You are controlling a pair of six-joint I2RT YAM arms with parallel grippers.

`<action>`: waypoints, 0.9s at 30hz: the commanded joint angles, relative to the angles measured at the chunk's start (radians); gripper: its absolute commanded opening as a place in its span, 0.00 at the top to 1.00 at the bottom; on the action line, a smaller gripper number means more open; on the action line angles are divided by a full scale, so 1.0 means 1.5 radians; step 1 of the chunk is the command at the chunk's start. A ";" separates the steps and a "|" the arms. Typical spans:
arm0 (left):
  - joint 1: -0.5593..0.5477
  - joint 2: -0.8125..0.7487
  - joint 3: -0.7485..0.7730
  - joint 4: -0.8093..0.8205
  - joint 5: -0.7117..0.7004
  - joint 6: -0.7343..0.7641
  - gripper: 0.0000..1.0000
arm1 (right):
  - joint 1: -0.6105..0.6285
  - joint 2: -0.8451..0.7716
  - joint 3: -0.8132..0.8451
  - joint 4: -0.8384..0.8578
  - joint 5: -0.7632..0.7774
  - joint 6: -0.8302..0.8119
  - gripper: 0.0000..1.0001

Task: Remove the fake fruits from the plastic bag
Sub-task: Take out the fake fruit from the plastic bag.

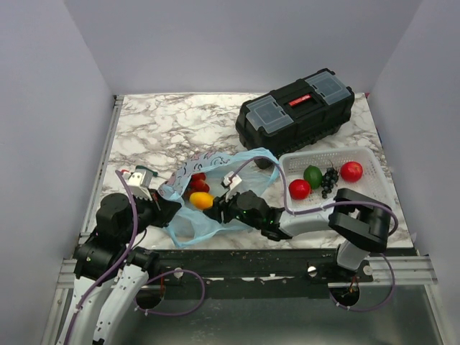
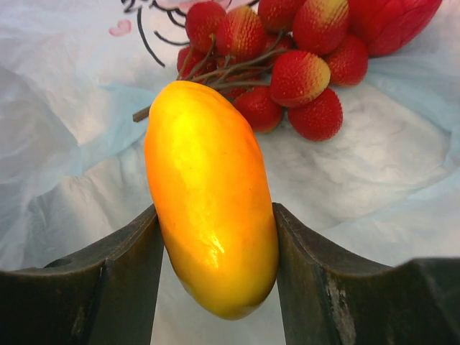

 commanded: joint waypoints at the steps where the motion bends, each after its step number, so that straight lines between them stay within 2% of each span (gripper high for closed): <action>1: -0.002 0.013 0.002 -0.008 -0.020 -0.006 1.00 | 0.003 -0.078 -0.044 0.008 0.039 0.015 0.99; 16: -0.003 0.032 0.003 -0.009 -0.023 -0.011 1.00 | 0.003 -0.295 -0.069 -0.092 0.064 0.009 0.99; 21: -0.003 0.030 0.004 -0.013 -0.030 -0.013 1.00 | 0.003 -0.362 -0.068 -0.147 0.017 0.008 0.99; 27: -0.003 0.012 0.000 -0.008 -0.033 -0.014 1.00 | 0.004 -0.431 -0.050 -0.207 0.020 0.000 0.99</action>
